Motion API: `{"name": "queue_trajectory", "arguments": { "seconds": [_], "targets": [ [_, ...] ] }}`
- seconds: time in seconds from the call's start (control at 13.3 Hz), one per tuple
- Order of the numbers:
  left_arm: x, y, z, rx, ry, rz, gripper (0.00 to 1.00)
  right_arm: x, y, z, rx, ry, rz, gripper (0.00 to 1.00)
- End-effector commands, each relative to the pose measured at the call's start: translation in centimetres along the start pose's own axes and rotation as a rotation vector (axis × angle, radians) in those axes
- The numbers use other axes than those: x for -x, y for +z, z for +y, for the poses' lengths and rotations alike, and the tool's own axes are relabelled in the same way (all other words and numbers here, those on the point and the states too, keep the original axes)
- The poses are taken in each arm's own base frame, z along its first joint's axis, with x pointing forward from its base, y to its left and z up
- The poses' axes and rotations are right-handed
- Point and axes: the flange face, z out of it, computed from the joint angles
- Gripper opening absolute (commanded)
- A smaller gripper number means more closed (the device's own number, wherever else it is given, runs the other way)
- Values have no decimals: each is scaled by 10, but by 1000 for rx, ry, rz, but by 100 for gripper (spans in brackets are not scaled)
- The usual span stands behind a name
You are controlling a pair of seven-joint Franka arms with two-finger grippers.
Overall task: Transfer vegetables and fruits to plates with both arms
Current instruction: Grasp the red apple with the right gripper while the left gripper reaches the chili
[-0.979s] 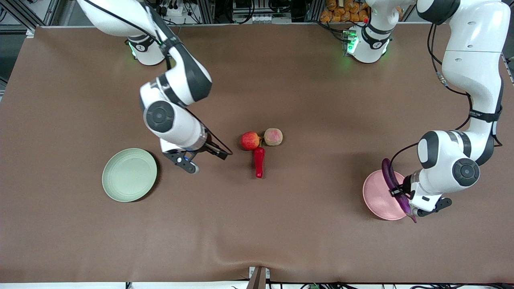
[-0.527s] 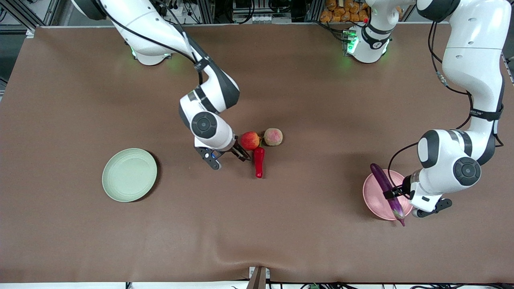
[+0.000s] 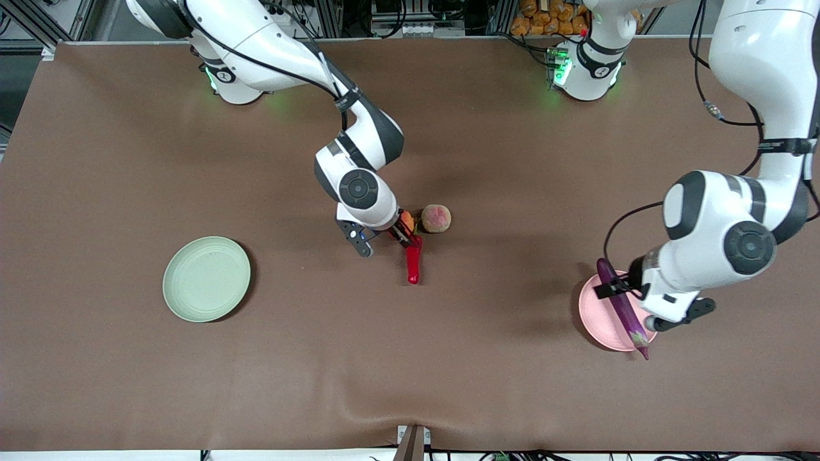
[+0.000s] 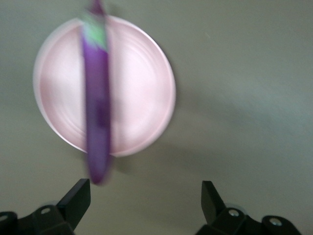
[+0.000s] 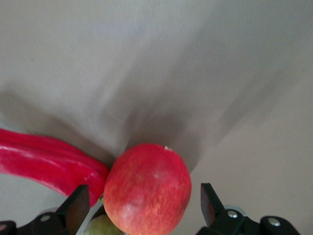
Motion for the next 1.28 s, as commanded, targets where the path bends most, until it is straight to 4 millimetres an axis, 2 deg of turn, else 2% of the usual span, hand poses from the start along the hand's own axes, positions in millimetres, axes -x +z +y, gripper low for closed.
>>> {"name": "queue_trajectory", "arguments": {
  "seconds": [0.0,0.08,0.23,0.3,0.45,0.6,0.75,0.83,0.9,1.13,1.21],
  "targets": [
    [31,16,43,-14,-38,-26,100,10,6,0,-2,14,-4,100],
    [44,20,62,-14,-20,-24,100,11,10,1,5,12,-2,89],
    [59,34,89,-7,21,-21,100,15,10,3,15,-11,22,27],
    [69,44,106,5,50,-15,100,7,2,2,18,-19,34,1],
    [97,63,143,18,121,-1,100,-21,-30,-2,74,-20,53,0],
    [129,84,179,31,192,7,100,-72,-74,-3,133,-58,39,0],
    [157,105,210,15,317,93,100,-141,-117,7,136,-127,29,0],
    [165,117,221,21,353,120,100,-186,-137,16,120,-170,48,0],
    [176,120,238,40,382,135,100,-229,-155,30,116,-220,51,0],
    [213,127,267,24,466,157,100,-333,-166,74,148,-345,44,0],
    [225,136,274,13,487,154,100,-357,-166,86,156,-377,43,0]
  ]
}}
